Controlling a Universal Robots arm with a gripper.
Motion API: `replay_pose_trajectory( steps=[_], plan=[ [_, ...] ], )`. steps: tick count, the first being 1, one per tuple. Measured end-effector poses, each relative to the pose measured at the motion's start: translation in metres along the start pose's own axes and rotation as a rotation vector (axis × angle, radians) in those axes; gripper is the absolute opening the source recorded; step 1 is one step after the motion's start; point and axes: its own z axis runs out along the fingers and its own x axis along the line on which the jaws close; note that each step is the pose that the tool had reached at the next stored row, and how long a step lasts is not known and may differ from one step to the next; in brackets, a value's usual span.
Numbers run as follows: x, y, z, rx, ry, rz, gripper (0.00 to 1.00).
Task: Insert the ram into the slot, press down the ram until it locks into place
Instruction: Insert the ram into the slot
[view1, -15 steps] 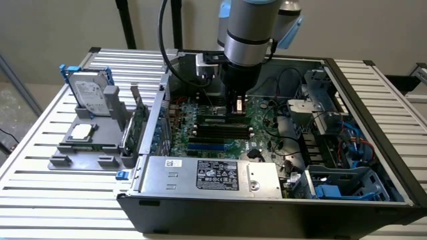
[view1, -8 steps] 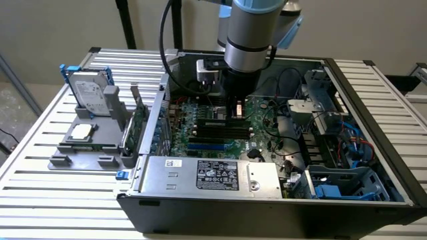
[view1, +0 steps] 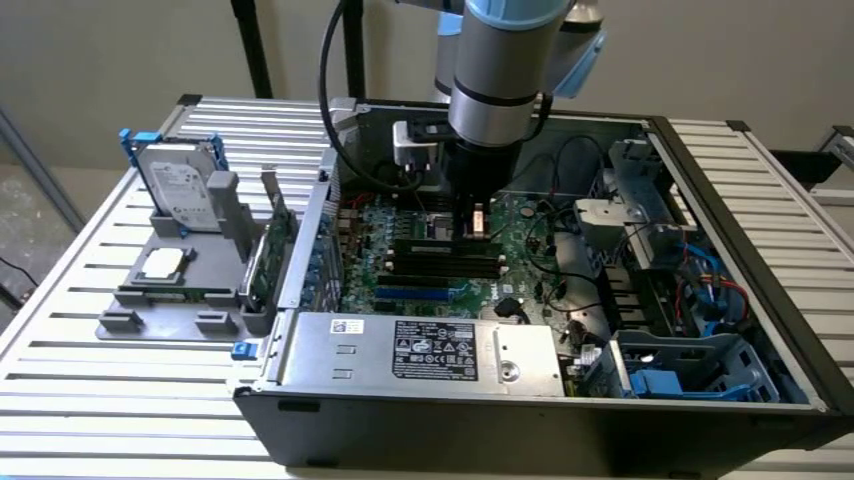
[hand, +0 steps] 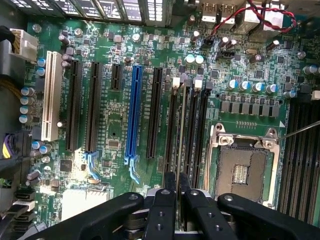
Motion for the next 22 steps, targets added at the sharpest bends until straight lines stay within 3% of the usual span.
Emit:
replay_pose_trajectory(
  steps=[3, 9, 14, 22],
  plan=[
    [0.0, 0.0, 0.0004, 0.0118, 0.0016, 0.0, 0.14],
    [0.0, -0.0001, 0.0012, 0.0123, 0.004, 0.0, 0.14],
    [0.0, -0.0001, 0.002, 0.0107, 0.0281, 0.001, 0.14],
    [-0.0008, -0.0002, 0.0042, 0.0105, 0.0289, 0.026, 0.14]
  ],
)
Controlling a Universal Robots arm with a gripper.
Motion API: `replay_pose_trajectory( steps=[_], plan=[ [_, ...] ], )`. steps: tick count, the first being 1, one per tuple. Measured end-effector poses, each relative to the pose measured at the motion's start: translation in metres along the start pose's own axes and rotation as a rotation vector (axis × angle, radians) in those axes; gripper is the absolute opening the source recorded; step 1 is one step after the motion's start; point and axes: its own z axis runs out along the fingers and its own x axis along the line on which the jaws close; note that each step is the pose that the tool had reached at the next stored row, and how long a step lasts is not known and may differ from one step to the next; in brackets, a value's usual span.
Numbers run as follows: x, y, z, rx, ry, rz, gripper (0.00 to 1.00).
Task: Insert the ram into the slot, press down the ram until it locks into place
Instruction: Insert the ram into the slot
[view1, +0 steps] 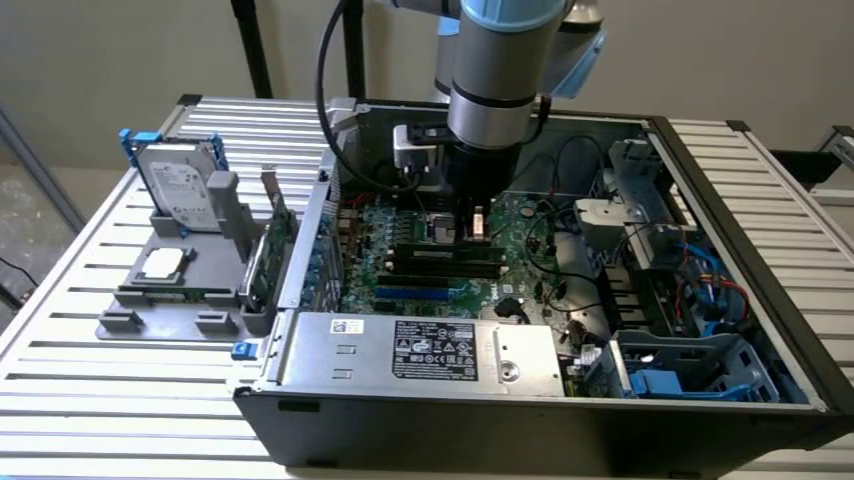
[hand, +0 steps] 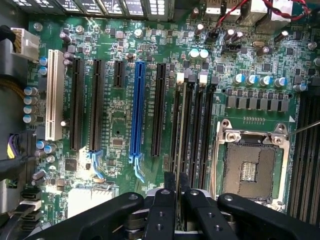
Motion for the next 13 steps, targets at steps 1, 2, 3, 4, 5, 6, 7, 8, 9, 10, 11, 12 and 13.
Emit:
replay_pose_trajectory(
  steps=[1, 2, 3, 4, 5, 6, 7, 8, 9, 10, 11, 12, 13],
  plan=[
    [0.0, 0.0, 0.0002, -0.0001, 0.0, 0.002, 0.14],
    [-0.0001, 0.0, 0.0008, 0.0, -0.0001, 0.003, 0.14],
    [-0.0001, 0.0, 0.0013, -0.0001, 0.0, 0.004, 0.14],
    [-0.0001, 0.0001, 0.002, -0.0001, 0.0004, 0.005, 0.14],
    [-0.0002, 0.0001, 0.0027, -0.0002, 0.0008, 0.005, 0.14],
    [-0.0002, 0.0002, 0.0034, -0.0002, 0.001, 0.005, 0.14],
    [-0.0002, 0.0003, 0.004, -0.0001, 0.001, 0.005, 0.14],
    [-0.0002, 0.0003, 0.0047, -0.0001, 0.001, 0.005, 0.14],
    [-0.0003, 0.0004, 0.0053, -0.0001, 0.001, 0.005, 0.14],
    [-0.0003, 0.0004, 0.0059, -0.0001, 0.0012, 0.005, 0.14],
    [-0.0005, 0.0005, 0.0064, -0.0001, 0.0012, 0.005, 0.14],
    [-0.0006, 0.0006, 0.007, -0.0001, 0.0012, 0.005, 0.14],
    [-0.0007, 0.0007, 0.0076, -0.0001, 0.0013, 0.005, 0.14]
  ],
)
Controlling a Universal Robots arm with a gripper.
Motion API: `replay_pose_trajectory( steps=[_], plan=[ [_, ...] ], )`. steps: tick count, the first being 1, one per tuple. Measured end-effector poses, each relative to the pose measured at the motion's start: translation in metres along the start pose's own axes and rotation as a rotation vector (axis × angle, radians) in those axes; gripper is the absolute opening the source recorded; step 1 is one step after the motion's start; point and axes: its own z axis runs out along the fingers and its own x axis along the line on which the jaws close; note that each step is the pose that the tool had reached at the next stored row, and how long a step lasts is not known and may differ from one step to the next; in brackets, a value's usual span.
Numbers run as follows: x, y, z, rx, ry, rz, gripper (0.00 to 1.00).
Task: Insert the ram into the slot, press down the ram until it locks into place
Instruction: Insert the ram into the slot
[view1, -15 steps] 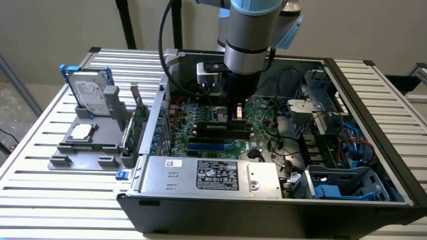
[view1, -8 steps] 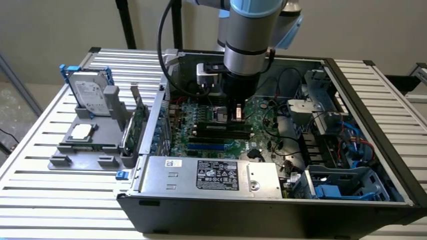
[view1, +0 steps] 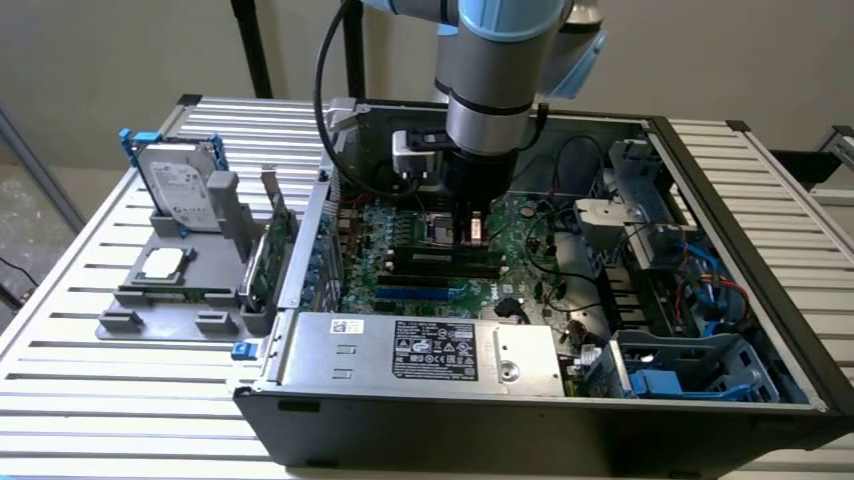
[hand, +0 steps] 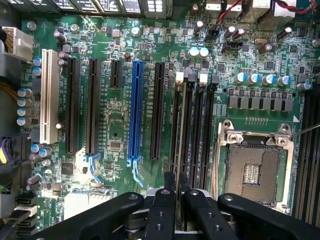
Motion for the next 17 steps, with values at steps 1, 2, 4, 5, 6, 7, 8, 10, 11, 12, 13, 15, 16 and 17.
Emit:
replay_pose_trajectory(
  steps=[1, 2, 4, 5, 6, 7, 8, 10, 11, 12, 13, 15, 16, 17],
  plan=[
    [-0.0002, 0.0001, 0.0005, 0.0, 0.0003, 0.0, 0.14],
    [-0.0003, 0.0001, 0.0009, 0.0, 0.0005, 0.0, 0.14],
    [-0.0003, 0.0001, 0.0015, -0.0001, 0.0017, 0.0, 0.14],
    [-0.0003, 0.0001, 0.0019, -0.0001, 0.0026, 0.0, 0.14],
    [-0.0003, 0.0001, 0.0022, -0.0002, 0.0036, 0.0, 0.14],
    [-0.0003, 0.0001, 0.0026, -0.0002, 0.0048, 0.0, 0.14],
    [-0.0003, 0.0001, 0.0029, -0.0002, 0.0058, 0.0, 0.14],
    [-0.0004, 0.0002, 0.0035, -0.0003, 0.0081, 0.0, 0.14],
    [-0.0004, 0.0003, 0.0038, -0.0003, 0.0092, 0.0, 0.14],
    [-0.0005, 0.0003, 0.004, -0.0004, 0.0103, 0.0, 0.14],
    [-0.0007, 0.0004, 0.0043, -0.0005, 0.0112, 0.0, 0.14],
    [-0.0012, 0.0004, 0.0047, -0.0004, 0.012, 0.0, 0.14],
    [-0.0016, 0.0004, 0.0049, -0.0004, 0.0124, 0.0, 0.14],
    [-0.0021, 0.0004, 0.0049, -0.0005, 0.0129, 0.0, 0.14]
  ],
)
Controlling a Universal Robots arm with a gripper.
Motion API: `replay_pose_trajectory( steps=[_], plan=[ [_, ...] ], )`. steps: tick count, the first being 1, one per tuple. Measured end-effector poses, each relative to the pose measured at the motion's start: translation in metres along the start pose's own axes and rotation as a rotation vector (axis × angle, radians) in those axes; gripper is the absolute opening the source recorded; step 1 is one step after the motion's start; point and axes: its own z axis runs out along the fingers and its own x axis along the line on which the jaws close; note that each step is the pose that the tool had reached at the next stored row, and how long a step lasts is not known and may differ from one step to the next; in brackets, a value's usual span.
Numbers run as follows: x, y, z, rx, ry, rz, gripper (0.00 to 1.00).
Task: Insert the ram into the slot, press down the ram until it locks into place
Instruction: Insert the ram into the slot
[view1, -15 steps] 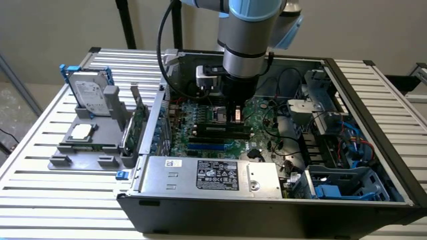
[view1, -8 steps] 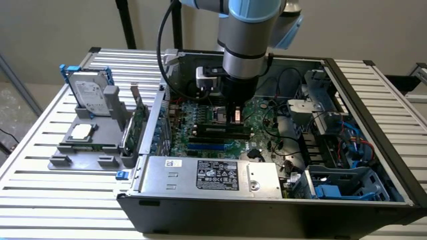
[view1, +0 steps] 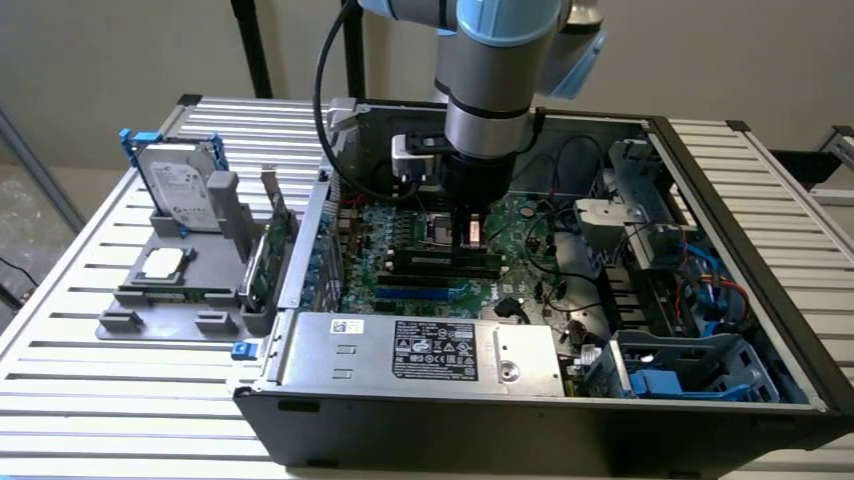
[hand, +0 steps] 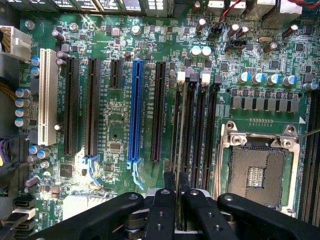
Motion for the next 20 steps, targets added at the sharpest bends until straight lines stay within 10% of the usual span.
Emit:
replay_pose_trajectory(
  steps=[20],
  plan=[
    [-0.0022, 0.0, -0.0028, -0.0003, 0.0097, 0.0, 0.14]
  ],
)
